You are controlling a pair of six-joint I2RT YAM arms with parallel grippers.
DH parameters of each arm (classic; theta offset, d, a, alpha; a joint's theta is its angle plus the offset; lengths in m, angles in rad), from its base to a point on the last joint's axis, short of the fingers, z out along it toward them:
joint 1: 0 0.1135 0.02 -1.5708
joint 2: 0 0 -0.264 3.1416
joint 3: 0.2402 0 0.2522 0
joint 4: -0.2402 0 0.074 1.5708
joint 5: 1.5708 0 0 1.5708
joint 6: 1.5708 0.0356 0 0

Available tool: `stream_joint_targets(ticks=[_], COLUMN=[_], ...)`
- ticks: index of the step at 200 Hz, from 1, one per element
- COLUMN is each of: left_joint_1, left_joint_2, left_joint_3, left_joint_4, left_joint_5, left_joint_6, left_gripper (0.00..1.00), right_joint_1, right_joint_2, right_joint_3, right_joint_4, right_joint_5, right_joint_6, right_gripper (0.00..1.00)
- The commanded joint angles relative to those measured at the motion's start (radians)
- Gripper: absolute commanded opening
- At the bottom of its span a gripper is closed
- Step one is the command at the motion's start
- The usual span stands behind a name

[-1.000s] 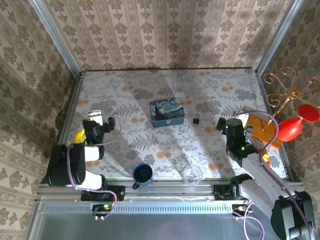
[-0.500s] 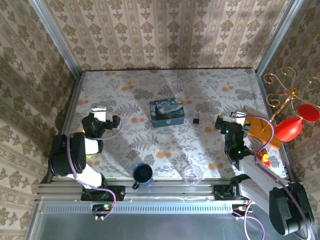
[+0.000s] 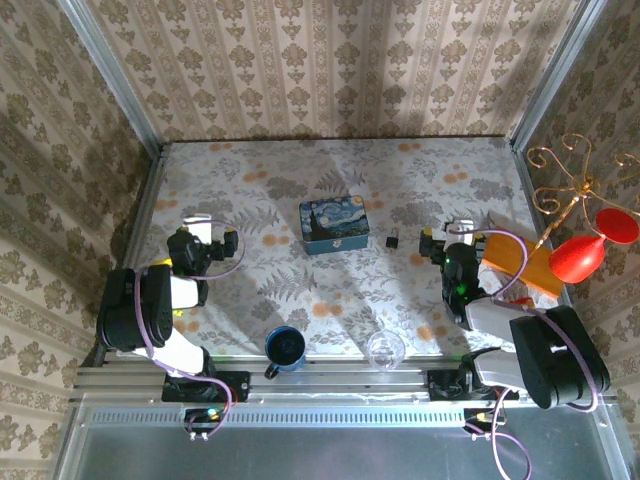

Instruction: Unlock a padlock with a key

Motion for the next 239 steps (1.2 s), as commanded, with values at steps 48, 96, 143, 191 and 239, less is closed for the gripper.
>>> stream_joint_targets(ticks=[48,96,143,191,239], left_joint_1=[-0.011,-0.014,-0.017,-0.017,-0.026], left_joint_2=[-0.013,-0.015,-0.015,-0.014,-0.015], left_joint_3=[0.023,0.027,0.027,0.028,0.033], left_joint_4=[-0.016,-0.022,-0.025,-0.027,-0.034], left_joint_5=[-0.018,-0.023,-0.027,-0.029,-0.036], left_joint_6=[0.000,0.003,0.005,0.005,0.013], left_gripper=[1.00,1.00,1.00,1.00,1.00], right_joint_1=[-0.080,-0.103,-0.179,-0.179,-0.209], right_joint_2=[0.168,0.215,0.263,0.262,0.265], right_joint_3=[-0.028,0.002,0.087,0.166,0.181], right_joint_4=[0.304,0.281,0.161,0.004,-0.017], right_joint_5=[-0.065,-0.129,-0.198,-0.284,-0.474], right_joint_6=[-0.009,-0.002,0.066,0.035,-0.006], right_gripper=[1.00,1.00,1.00,1.00,1.00])
